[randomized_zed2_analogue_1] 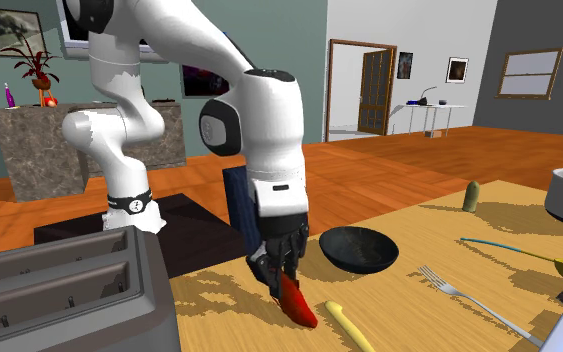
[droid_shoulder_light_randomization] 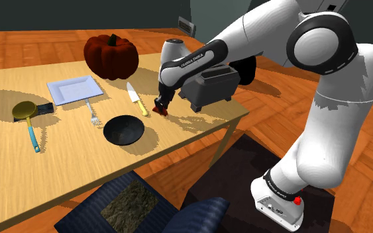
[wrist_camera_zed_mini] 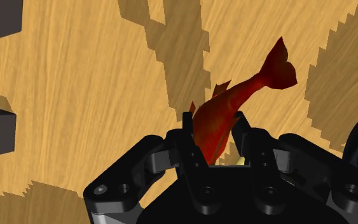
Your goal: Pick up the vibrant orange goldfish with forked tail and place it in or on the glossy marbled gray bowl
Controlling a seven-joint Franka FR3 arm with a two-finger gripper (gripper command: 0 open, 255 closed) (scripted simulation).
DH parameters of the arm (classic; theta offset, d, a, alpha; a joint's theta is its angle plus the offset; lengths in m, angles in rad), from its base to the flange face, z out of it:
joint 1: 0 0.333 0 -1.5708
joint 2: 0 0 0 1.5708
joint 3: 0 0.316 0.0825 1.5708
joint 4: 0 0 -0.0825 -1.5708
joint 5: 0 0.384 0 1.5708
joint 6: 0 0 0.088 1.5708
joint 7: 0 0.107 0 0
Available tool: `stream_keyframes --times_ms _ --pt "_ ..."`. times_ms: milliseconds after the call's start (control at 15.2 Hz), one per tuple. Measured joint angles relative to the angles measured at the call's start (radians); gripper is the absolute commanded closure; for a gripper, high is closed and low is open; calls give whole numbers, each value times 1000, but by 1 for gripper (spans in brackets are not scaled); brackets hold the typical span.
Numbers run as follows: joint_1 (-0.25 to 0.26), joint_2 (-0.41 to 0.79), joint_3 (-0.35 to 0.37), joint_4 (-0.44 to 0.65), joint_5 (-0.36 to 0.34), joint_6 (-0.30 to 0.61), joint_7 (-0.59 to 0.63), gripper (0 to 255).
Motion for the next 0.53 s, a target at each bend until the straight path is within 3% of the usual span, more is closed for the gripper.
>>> stream_keyframes --times_ms 528 --pt "0 -65 0 20 -1 -85 4 255"
